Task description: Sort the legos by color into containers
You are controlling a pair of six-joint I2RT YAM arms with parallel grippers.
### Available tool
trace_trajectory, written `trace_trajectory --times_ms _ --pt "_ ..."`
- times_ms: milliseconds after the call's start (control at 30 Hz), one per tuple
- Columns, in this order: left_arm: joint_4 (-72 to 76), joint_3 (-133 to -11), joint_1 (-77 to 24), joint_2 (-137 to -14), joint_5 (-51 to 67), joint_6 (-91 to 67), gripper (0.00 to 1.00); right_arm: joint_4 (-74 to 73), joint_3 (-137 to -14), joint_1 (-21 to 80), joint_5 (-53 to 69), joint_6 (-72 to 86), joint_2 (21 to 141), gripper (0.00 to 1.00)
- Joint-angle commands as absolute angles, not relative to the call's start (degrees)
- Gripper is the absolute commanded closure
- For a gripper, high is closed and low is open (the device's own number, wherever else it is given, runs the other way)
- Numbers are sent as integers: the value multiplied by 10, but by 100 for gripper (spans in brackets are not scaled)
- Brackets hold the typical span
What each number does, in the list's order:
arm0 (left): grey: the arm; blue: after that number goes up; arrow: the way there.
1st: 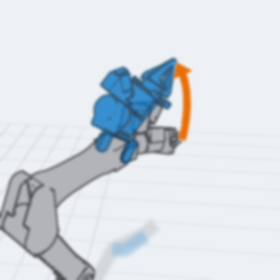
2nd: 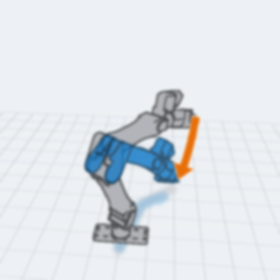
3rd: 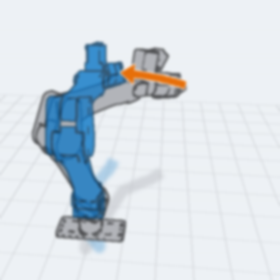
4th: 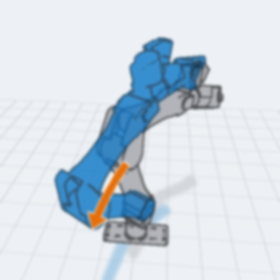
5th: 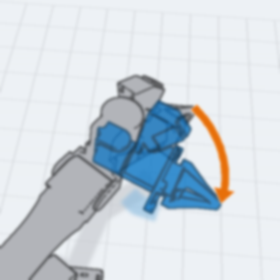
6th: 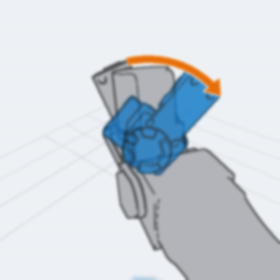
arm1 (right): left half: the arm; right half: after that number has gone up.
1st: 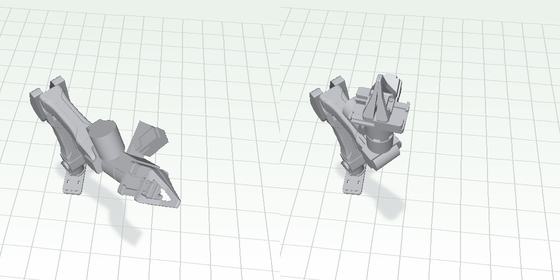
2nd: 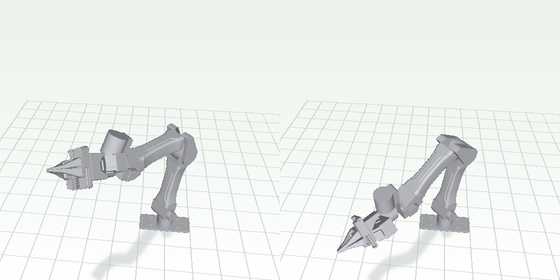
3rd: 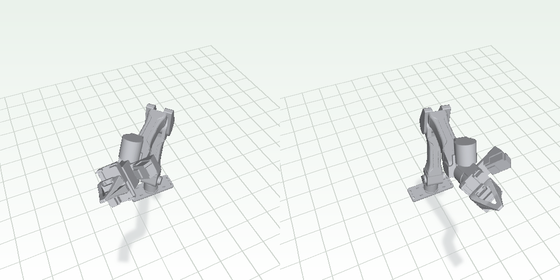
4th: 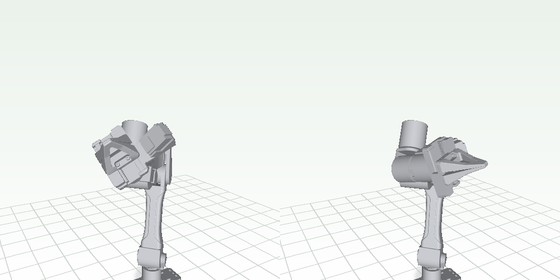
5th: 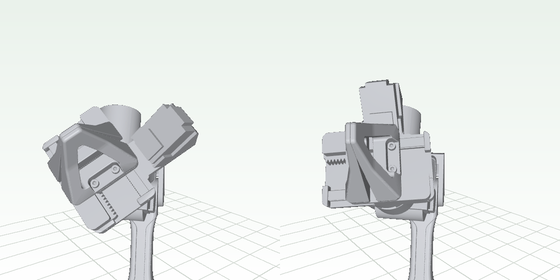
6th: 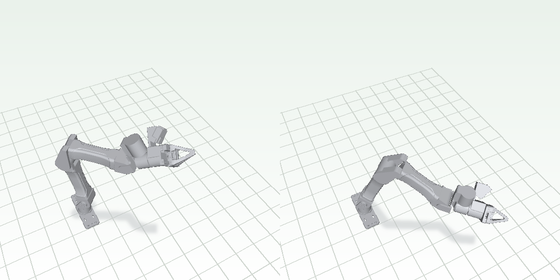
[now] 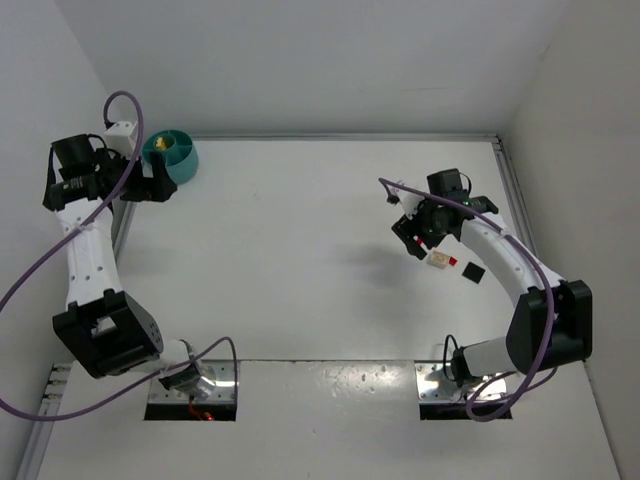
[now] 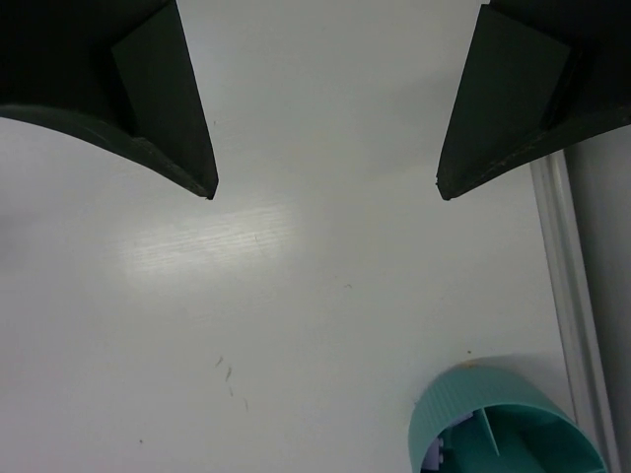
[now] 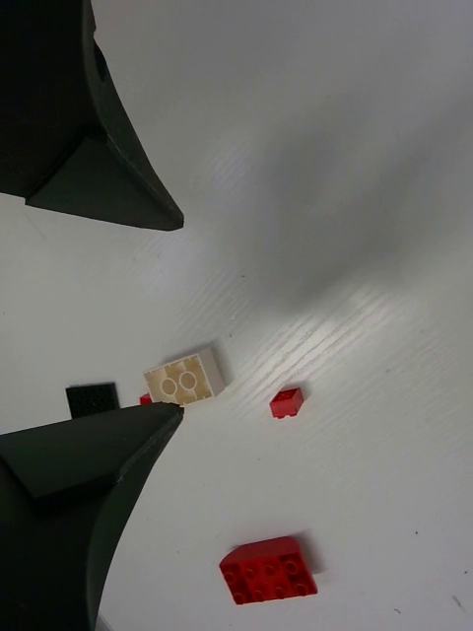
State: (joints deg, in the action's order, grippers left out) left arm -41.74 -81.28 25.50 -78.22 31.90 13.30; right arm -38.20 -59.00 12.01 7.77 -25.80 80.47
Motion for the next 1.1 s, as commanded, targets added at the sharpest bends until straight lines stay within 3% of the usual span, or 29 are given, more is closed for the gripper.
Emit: trace_trajectory --times_ms 0,267,600,833,1067 --pt "-356 -793 258 -796 343 91 0 -398 -600 110 105 -301 804 29" --pt "-264 -758 217 -833 285 115 0 -443 -606 80 105 -307 838 29" --pt "-99 -838 217 -975 144 -24 0 -449 -680 43 84 -334 942 31" --pt "-109 -968 217 -1113 156 -90 0 -475 -754 25 84 -309 1011 31" --pt "-130 -1081 207 -1191 138 -100 12 -475 -761 9 81 -309 1023 32"
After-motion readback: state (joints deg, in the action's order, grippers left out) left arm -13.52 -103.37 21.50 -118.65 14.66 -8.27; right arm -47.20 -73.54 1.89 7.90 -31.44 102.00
